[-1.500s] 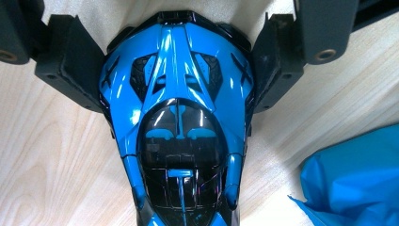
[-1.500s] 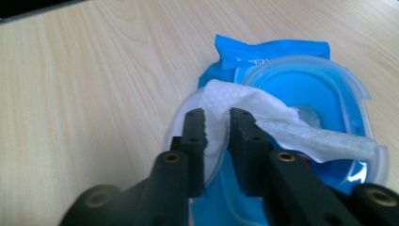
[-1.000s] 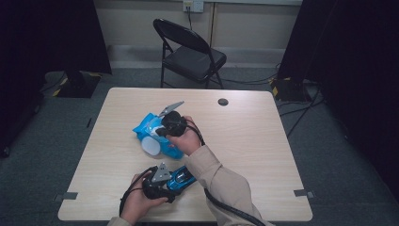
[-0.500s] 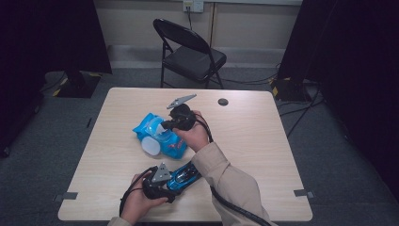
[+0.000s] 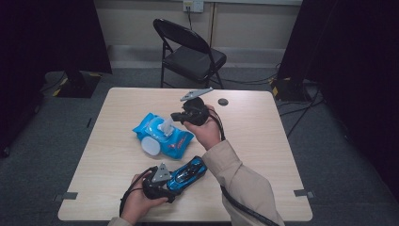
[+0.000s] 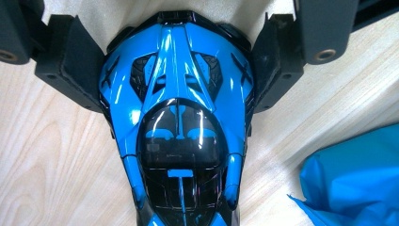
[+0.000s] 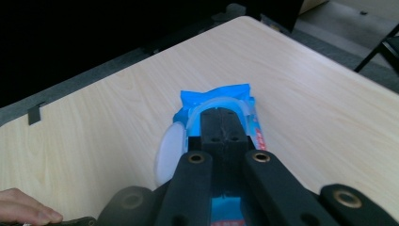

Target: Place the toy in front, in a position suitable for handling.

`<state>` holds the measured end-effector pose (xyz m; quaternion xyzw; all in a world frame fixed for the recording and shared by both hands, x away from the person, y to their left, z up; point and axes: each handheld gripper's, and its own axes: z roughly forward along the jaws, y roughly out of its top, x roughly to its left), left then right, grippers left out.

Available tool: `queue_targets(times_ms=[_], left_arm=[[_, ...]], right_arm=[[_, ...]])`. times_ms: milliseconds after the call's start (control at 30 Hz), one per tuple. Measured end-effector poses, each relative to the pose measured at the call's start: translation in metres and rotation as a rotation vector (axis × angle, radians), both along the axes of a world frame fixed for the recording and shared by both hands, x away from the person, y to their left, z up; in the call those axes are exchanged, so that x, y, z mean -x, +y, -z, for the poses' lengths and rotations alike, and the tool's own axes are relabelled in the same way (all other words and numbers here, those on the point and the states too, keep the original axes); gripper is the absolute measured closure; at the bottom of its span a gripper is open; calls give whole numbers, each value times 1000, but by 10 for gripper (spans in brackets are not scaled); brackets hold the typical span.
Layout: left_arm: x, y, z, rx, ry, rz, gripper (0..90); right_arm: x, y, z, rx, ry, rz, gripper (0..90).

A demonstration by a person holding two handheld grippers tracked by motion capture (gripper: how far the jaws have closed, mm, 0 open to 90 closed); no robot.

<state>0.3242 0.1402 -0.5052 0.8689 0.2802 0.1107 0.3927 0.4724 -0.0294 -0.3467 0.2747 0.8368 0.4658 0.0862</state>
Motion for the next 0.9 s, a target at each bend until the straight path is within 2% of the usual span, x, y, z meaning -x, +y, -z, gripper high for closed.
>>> queue_targets(times_ms=[133, 400, 500, 700, 900], left_arm=[[0, 0, 0, 0, 0, 0, 253], [0, 0, 0, -2, -3, -1, 253], [0, 0, 0, -2, -3, -1, 253], [1, -1, 0, -8, -5, -3, 252], [1, -1, 0, -8, -6, -3, 252]], right_arm=[[2, -9, -9, 0, -5, 14, 900], [6, -31, -24, -49, -22, 51, 900], [6, -38, -31, -45, -30, 58, 900], [12, -52, -33, -35, -41, 64, 900], [18, -71, -31, -48, -47, 84, 900]])
